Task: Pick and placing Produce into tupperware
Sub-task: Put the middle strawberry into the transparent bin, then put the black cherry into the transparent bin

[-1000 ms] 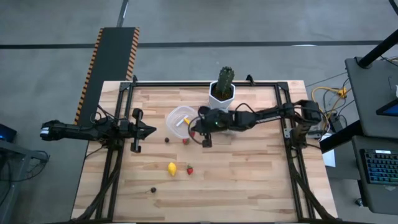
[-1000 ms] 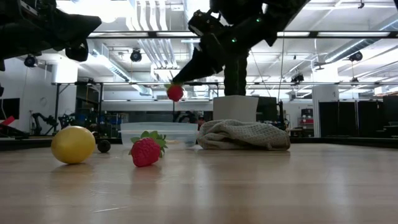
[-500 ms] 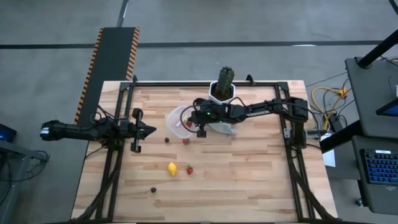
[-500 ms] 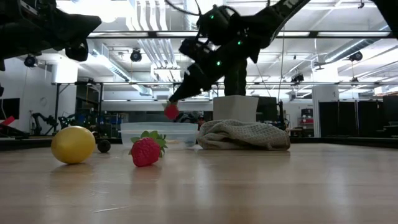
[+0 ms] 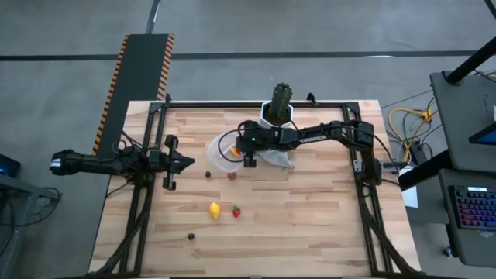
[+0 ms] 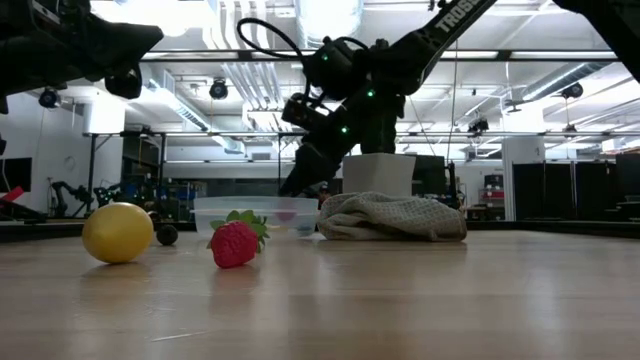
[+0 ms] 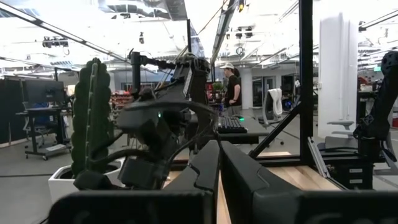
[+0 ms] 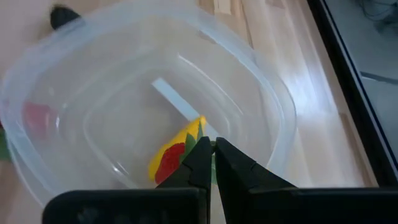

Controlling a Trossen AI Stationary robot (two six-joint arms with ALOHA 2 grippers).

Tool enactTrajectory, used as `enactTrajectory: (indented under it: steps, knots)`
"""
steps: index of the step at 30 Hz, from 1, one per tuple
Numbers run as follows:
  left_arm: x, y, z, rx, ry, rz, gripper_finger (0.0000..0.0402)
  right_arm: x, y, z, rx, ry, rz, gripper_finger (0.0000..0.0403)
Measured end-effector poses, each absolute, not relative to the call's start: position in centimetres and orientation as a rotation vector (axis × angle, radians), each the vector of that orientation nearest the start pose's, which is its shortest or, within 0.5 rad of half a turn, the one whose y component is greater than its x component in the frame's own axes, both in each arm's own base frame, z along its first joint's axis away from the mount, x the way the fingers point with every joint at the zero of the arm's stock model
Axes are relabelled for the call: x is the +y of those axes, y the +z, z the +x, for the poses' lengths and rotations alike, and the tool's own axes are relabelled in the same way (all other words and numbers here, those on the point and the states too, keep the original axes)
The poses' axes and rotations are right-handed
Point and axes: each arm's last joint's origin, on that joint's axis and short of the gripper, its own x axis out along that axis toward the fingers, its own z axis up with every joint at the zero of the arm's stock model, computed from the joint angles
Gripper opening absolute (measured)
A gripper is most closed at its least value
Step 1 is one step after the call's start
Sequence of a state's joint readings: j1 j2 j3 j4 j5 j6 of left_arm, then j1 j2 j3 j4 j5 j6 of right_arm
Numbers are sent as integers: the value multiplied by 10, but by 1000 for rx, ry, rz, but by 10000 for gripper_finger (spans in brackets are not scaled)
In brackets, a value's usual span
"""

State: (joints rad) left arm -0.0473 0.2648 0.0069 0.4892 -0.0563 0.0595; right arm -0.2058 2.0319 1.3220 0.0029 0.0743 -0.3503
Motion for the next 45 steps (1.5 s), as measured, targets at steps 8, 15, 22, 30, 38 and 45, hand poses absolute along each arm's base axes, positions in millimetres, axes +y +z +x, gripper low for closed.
enactTrajectory:
  steps: [8, 15, 22, 30, 38, 45]
  knots:
    - [-4, 190, 112, -230, 16, 47, 0, -93, 162, 425, 765, -147, -288, 8]
    - [-4, 190, 111, -230, 16, 47, 0, -93, 162, 425, 765, -147, -288, 8]
    - [-4, 190, 112, -230, 16, 47, 0, -93, 161, 424, 771, -145, -287, 8]
    - [-4, 190, 112, -230, 16, 47, 0, -93, 161, 424, 774, -151, -269, 15]
    - [-4, 190, 112, -230, 16, 48, 0, -93, 161, 424, 772, -159, -250, 55]
    - [-4, 190, 112, -230, 16, 47, 0, -93, 165, 423, 761, -169, -229, 83]
